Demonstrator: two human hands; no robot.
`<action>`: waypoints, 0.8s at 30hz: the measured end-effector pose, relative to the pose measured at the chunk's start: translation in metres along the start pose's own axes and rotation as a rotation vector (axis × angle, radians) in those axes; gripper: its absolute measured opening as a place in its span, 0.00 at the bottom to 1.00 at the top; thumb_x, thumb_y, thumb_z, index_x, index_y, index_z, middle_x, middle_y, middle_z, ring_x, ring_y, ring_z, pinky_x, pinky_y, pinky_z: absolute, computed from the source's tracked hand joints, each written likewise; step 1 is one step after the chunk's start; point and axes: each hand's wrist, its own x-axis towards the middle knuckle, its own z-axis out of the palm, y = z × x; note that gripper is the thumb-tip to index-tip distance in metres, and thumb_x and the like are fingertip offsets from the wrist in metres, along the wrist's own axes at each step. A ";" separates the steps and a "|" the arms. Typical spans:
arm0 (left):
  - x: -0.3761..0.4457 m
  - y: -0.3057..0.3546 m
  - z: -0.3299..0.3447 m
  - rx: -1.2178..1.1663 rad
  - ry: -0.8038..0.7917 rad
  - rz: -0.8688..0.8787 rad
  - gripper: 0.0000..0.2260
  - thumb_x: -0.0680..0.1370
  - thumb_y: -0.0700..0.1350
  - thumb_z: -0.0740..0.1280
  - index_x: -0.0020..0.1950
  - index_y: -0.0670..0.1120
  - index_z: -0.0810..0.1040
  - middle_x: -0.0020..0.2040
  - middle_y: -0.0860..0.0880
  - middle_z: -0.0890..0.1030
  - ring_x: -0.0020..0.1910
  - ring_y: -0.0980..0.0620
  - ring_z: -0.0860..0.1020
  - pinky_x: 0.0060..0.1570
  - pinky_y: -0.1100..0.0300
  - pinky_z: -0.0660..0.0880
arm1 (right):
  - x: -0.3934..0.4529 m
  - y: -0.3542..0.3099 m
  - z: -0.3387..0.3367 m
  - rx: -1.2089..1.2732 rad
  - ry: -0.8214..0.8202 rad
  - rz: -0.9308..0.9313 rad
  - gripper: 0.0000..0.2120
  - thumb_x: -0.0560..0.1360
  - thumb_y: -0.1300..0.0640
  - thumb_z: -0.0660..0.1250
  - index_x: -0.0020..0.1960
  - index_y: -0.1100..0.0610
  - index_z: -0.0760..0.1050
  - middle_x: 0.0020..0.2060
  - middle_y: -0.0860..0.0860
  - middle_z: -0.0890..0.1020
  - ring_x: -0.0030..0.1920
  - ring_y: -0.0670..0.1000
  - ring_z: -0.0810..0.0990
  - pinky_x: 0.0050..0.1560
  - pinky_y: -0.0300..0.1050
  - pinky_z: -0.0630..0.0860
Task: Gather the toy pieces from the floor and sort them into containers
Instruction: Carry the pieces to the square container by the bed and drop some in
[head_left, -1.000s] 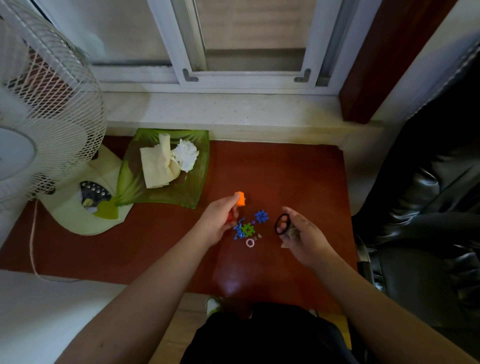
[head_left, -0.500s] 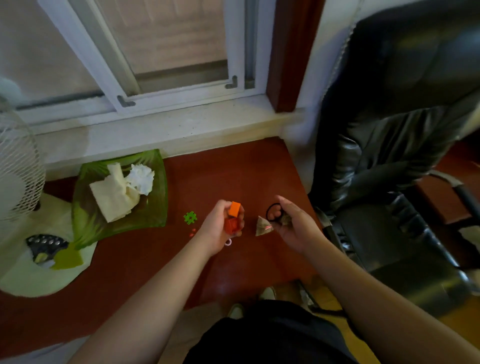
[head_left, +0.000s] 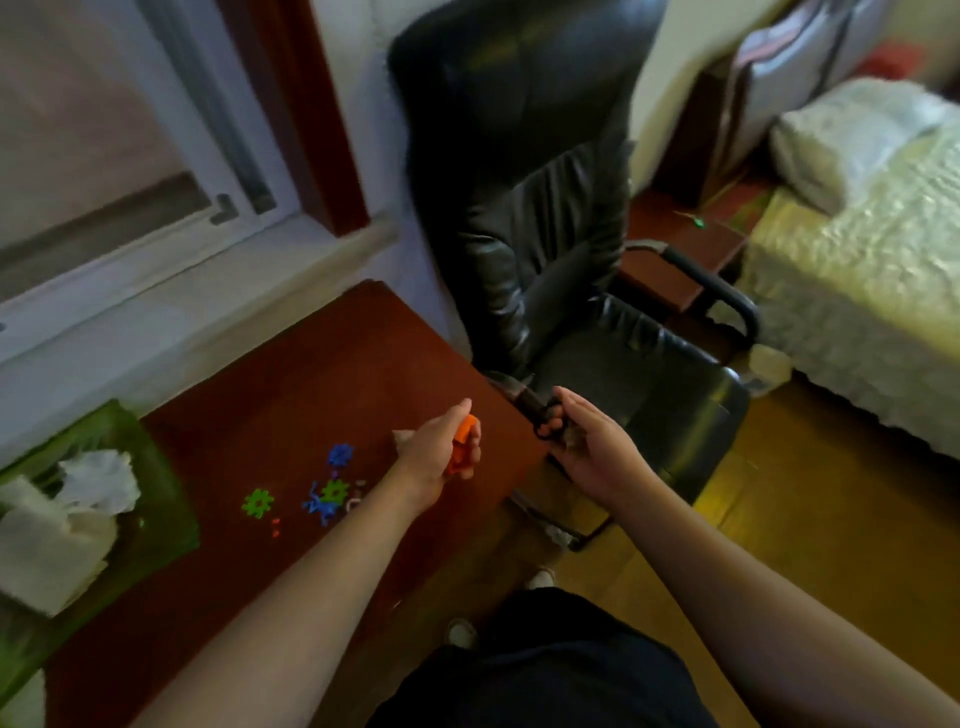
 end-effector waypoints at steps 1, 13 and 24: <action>0.002 -0.001 0.010 0.013 -0.020 0.000 0.17 0.77 0.58 0.63 0.34 0.48 0.76 0.31 0.49 0.75 0.29 0.53 0.74 0.25 0.60 0.67 | -0.005 -0.005 -0.009 0.014 0.033 -0.022 0.09 0.81 0.63 0.57 0.57 0.61 0.74 0.36 0.54 0.74 0.36 0.49 0.73 0.42 0.44 0.74; 0.033 -0.009 0.181 0.204 -0.392 -0.095 0.16 0.78 0.56 0.64 0.44 0.44 0.81 0.31 0.49 0.76 0.28 0.53 0.75 0.23 0.61 0.67 | -0.095 -0.077 -0.152 0.324 0.258 -0.277 0.13 0.80 0.61 0.60 0.62 0.59 0.75 0.39 0.54 0.77 0.39 0.50 0.77 0.49 0.46 0.76; 0.017 -0.063 0.396 0.252 -0.517 -0.280 0.12 0.76 0.53 0.64 0.40 0.48 0.81 0.34 0.48 0.77 0.32 0.52 0.76 0.27 0.60 0.71 | -0.184 -0.146 -0.330 0.473 0.371 -0.399 0.13 0.79 0.62 0.61 0.63 0.61 0.74 0.38 0.54 0.81 0.37 0.49 0.80 0.41 0.44 0.80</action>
